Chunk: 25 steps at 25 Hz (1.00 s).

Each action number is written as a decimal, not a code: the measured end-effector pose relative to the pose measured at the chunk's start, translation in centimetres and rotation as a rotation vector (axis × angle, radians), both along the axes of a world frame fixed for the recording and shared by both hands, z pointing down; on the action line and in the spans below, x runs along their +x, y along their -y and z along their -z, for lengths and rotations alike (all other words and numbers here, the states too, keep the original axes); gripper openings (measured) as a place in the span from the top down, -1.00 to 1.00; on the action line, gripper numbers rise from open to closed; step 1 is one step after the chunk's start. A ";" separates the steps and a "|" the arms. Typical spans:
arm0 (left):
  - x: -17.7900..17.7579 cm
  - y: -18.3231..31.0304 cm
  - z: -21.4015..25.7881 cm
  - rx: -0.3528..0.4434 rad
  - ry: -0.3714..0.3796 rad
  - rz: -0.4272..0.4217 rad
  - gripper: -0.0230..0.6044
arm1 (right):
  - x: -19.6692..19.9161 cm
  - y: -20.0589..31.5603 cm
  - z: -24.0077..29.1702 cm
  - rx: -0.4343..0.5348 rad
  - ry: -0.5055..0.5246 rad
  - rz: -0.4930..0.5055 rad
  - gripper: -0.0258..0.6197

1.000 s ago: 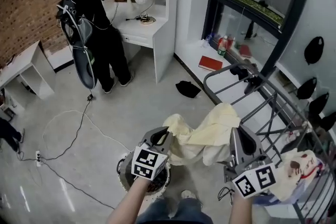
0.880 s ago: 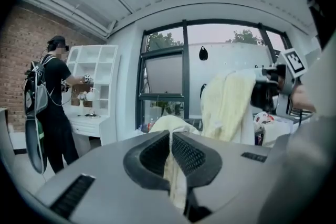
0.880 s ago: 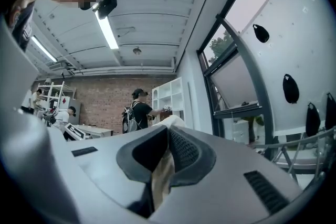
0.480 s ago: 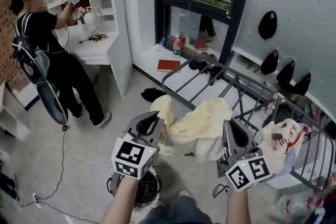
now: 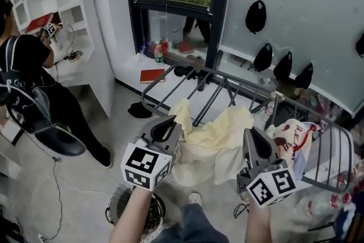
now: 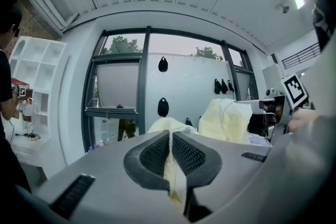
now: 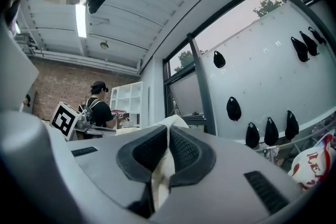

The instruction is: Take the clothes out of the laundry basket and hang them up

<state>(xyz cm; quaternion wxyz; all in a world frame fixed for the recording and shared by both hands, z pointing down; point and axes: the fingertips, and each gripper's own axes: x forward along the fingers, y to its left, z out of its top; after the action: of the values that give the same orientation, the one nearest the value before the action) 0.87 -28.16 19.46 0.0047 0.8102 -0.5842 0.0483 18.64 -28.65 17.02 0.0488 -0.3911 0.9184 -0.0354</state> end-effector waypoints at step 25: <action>7.7 31.3 -2.1 -0.049 0.029 -0.106 0.83 | 7.7 29.9 -3.4 -0.016 -0.174 -0.171 0.87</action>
<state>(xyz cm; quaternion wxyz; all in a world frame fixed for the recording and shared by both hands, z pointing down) 8.61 -59.50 21.55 0.0132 0.8389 -0.5391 0.0745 26.37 -58.52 20.41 -0.0312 -0.4700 0.8821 -0.0045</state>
